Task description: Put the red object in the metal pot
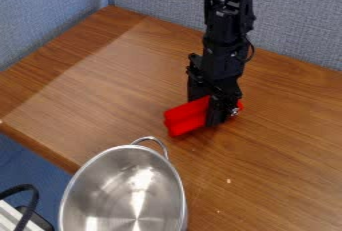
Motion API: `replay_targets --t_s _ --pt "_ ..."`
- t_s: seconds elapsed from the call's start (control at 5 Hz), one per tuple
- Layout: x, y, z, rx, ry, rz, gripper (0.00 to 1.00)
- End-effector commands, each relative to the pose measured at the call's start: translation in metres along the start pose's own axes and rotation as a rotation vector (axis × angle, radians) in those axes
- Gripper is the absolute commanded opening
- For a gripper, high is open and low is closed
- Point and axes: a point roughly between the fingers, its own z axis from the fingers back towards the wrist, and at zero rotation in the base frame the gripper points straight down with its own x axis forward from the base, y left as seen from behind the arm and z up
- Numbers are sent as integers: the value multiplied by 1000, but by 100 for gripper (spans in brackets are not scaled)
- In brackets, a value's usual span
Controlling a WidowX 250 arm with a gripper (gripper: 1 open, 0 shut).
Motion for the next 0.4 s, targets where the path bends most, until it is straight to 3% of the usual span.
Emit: replay_targets --t_s 0.0,0.2 --pt "-3 6 25 23 -70 29 0" --pt "-5 5 28 22 -74 33 0"
